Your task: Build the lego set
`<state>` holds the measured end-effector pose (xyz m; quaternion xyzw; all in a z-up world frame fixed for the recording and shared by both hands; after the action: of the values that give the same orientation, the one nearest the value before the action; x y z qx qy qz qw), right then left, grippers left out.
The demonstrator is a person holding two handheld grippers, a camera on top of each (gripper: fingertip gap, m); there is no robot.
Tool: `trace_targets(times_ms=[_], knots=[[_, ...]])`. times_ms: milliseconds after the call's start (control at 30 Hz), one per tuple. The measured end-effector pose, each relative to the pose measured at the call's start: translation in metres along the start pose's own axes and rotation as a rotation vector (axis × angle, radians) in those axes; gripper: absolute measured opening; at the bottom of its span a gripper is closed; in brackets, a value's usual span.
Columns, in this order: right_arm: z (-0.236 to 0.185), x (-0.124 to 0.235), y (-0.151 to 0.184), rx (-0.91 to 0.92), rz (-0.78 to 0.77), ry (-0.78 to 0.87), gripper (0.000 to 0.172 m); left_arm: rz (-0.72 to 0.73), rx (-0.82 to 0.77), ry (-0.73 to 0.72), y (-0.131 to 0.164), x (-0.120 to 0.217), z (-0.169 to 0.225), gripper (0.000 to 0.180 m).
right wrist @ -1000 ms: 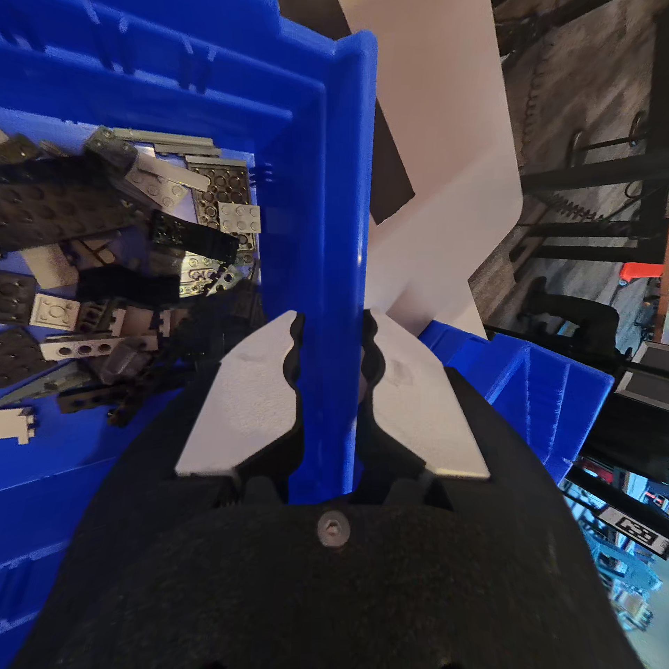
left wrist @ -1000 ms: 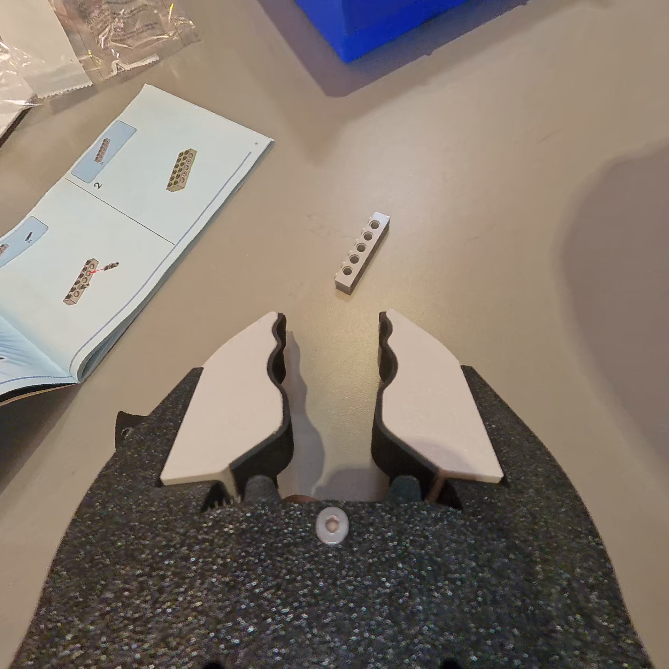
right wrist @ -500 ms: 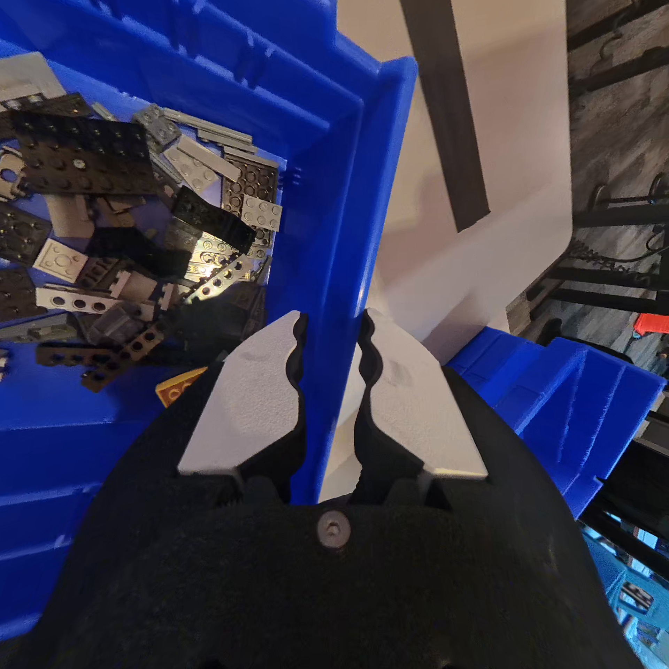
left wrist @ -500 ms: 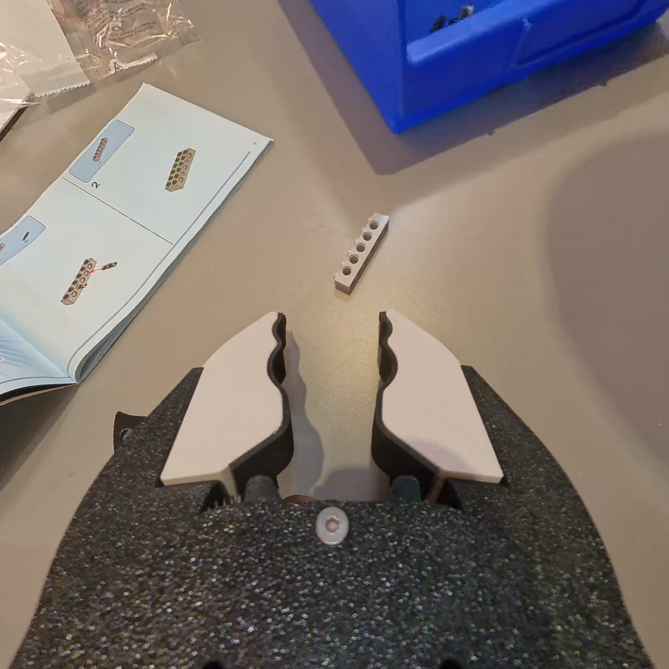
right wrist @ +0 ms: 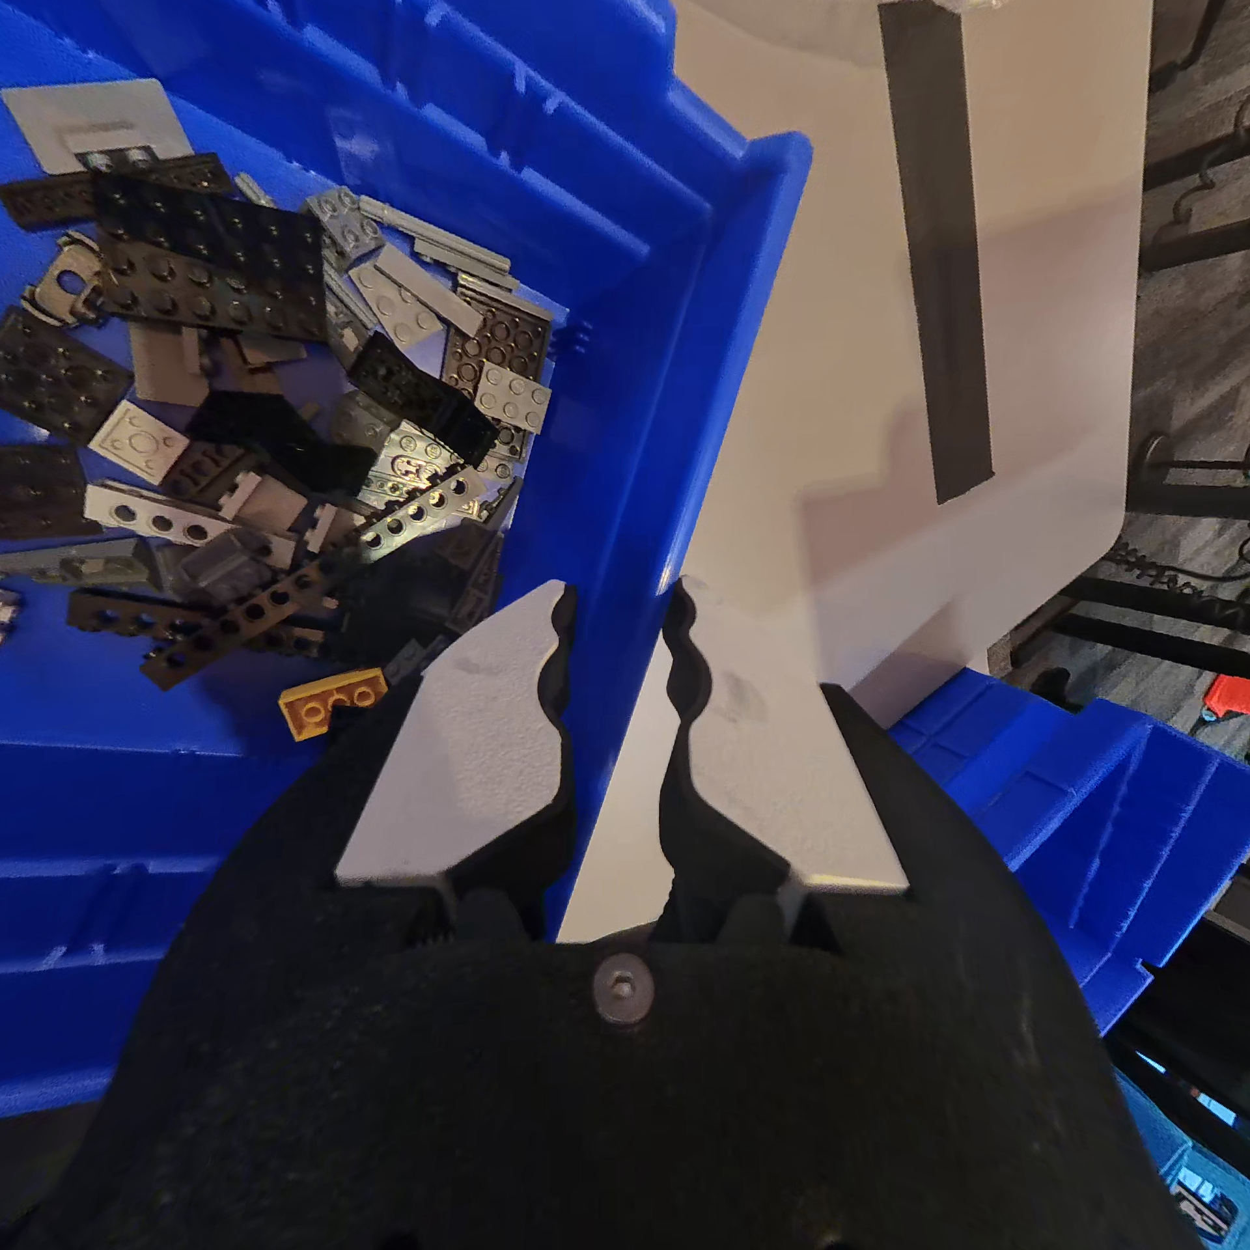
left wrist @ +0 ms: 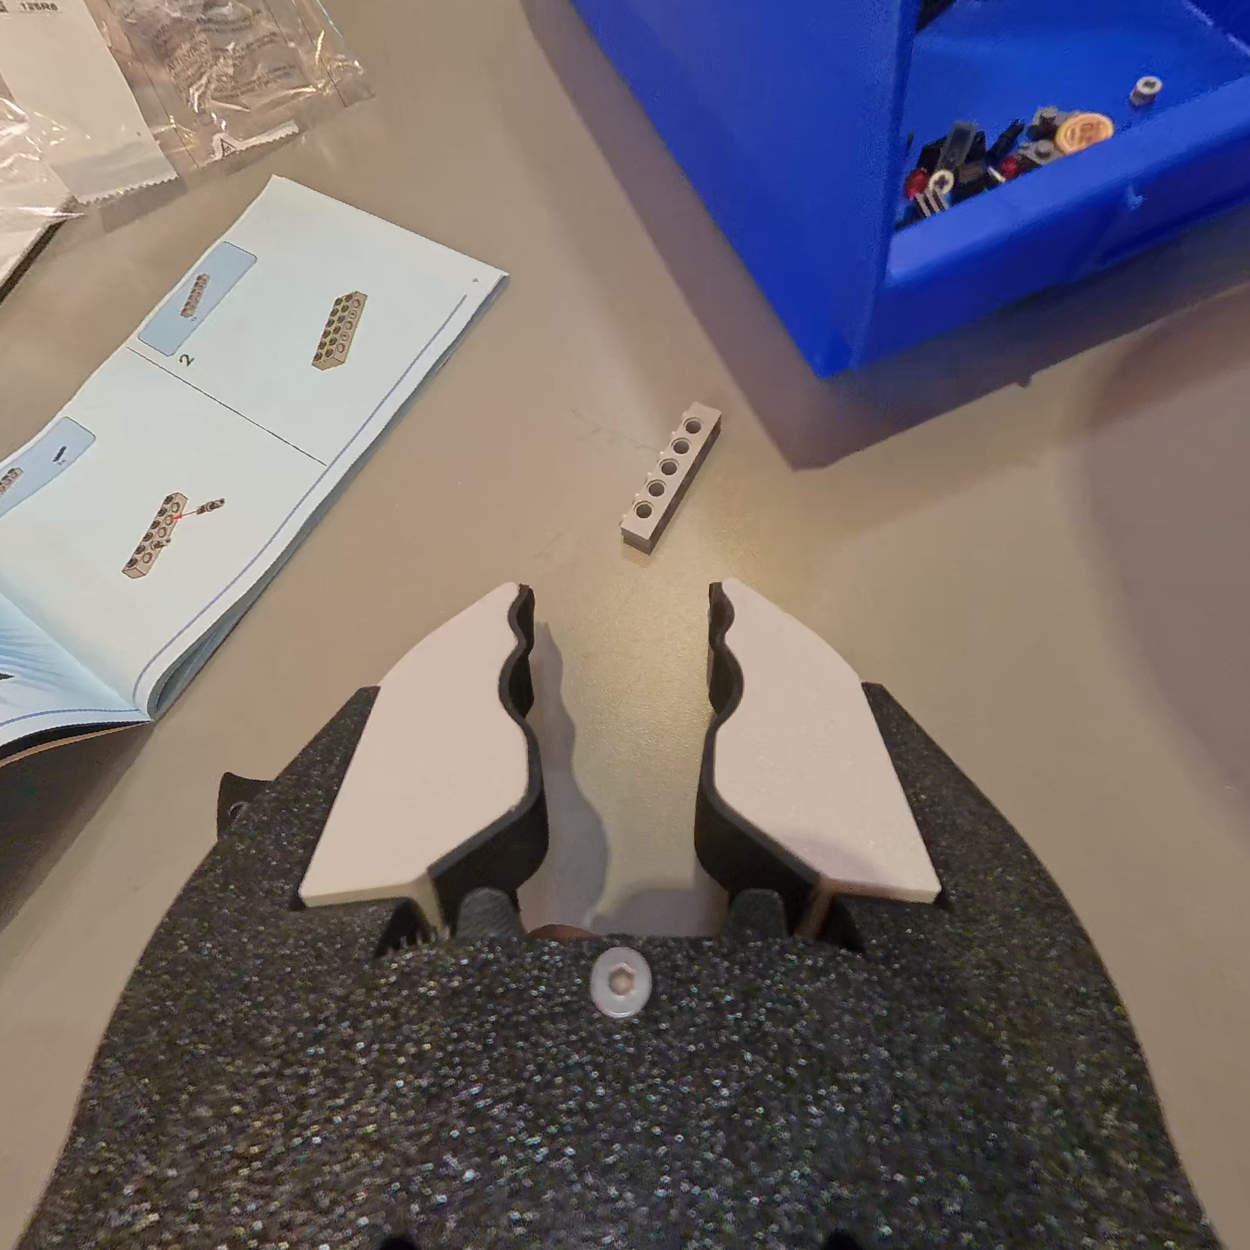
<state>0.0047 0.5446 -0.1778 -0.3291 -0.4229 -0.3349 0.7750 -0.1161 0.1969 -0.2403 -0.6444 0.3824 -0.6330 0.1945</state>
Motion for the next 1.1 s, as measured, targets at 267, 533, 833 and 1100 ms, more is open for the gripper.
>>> trace_targets(times_ms=[267, 533, 833, 1100], knots=[[-0.023, 0.008, -0.013, 0.004, 0.003, -0.050, 0.024, 0.114, 0.037, -0.010, -0.010, 0.013, -0.005, 0.050], [-0.060, 0.024, -0.021, 0.008, 0.076, -0.214, 0.020, 0.252, 0.166, -0.022, -0.019, 0.038, -0.022, 0.050], [-0.068, 0.045, -0.037, -0.047, 0.323, -0.409, 0.026, 0.505, 0.215, 0.002, -0.074, 0.088, -0.003, 0.050], [0.024, 0.021, -0.035, -0.292, 0.425, -0.146, 0.026, 0.583, 0.206, 0.120, -0.148, 0.099, 0.062, 0.049]])
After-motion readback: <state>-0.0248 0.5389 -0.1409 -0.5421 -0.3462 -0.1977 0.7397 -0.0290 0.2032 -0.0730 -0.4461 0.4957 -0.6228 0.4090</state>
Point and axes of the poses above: each gripper's, where its closed fingertips meet, x back along the fingers, y out of its underside, z = x × y across the jaws, the point moved 1 cm from there along x, back along the fingers, and after that the axes turned 1 degree about -z, right-handed, at the moved point
